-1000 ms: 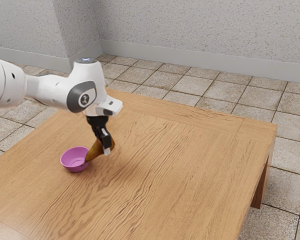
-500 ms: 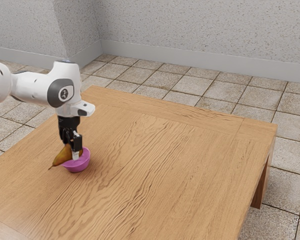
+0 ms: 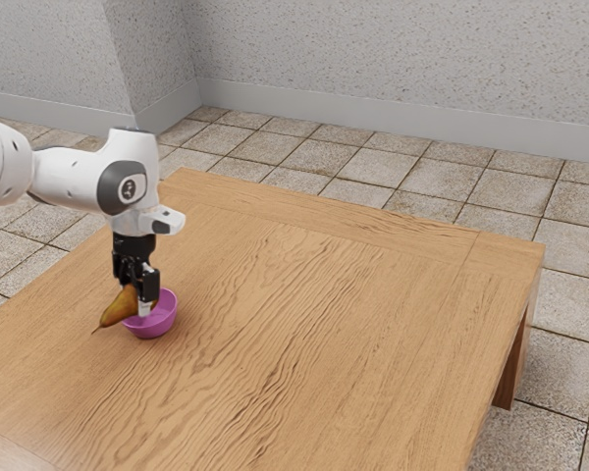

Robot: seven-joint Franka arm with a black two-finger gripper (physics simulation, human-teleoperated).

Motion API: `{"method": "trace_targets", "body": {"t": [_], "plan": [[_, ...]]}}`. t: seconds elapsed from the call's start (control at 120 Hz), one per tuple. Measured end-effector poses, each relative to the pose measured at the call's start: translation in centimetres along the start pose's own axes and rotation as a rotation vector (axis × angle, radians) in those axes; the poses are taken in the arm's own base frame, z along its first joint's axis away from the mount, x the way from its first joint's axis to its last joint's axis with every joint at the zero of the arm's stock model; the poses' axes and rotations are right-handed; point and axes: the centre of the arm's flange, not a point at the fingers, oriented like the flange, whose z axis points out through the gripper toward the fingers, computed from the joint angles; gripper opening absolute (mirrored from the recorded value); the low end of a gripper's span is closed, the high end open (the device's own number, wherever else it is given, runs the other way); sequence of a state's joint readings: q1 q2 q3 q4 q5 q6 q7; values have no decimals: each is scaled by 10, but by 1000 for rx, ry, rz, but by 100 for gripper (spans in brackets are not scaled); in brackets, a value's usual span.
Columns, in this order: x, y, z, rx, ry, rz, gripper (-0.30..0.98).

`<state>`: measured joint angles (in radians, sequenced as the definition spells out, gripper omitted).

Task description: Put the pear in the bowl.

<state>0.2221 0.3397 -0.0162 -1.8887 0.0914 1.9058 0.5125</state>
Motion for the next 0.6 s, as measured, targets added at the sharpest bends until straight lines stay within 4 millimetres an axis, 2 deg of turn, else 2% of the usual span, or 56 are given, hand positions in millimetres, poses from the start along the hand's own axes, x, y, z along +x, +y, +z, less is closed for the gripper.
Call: {"method": "trace_targets", "body": {"t": [0.217, 0.333, 0.433, 0.533, 0.567, 0.6], "plan": [[2, 2, -3, 3, 4, 9, 58], [6, 9, -19, 37, 38, 32, 63], [13, 47, -55, 79, 104, 74, 65], [14, 86, -103, 108, 186, 72, 66], [17, 98, -124, 116, 222, 67, 67], [18, 104, -155, 124, 269, 53, 67]]}}
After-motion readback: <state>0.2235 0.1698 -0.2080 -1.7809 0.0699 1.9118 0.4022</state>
